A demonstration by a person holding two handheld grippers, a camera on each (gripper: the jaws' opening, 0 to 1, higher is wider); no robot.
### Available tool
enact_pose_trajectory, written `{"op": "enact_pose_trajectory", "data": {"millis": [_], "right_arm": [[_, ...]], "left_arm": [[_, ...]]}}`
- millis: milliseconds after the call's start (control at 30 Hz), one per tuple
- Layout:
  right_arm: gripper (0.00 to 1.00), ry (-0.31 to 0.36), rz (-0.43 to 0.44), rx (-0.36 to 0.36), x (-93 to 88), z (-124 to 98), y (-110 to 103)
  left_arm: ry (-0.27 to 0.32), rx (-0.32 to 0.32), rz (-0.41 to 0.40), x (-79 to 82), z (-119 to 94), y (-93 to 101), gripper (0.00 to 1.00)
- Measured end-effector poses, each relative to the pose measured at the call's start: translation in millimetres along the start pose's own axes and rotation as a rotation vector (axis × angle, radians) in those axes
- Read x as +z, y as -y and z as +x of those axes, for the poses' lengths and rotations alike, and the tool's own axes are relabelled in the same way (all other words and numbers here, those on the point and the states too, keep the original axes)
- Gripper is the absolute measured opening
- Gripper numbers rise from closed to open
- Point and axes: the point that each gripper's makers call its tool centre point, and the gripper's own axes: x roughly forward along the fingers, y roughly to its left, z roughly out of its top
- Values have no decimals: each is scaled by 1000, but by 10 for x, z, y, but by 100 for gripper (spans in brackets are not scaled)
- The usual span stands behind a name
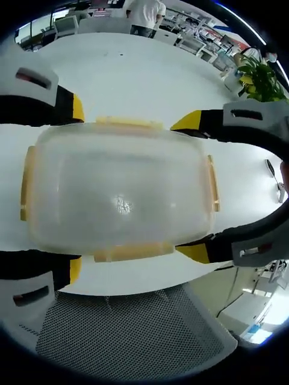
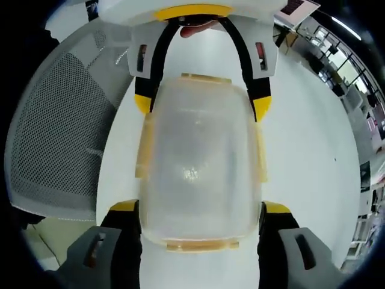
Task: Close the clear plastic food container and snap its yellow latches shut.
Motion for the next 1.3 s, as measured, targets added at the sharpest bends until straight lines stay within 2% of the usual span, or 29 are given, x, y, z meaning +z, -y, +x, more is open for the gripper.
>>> {"op": "enact_pose_trajectory", "data": {"millis": [400, 500, 667, 1000, 1300], "right_arm": [[77, -9, 14, -5, 242, 102, 76], [77, -2, 36, -12, 338, 135, 117], [77, -9, 45, -15, 399, 171, 182], [77, -4, 46, -13, 448, 200, 289], [77, -5, 52, -18, 488, 239, 501]], "left_arm": [[-5, 12, 17, -272, -53, -74, 83], [-26, 30, 45, -375, -44, -129, 83], [-22, 23, 58, -463, -62, -209, 83], [-10, 18, 52, -521, -63, -311, 83], [-14, 19, 59, -587, -35, -520, 83]]}}
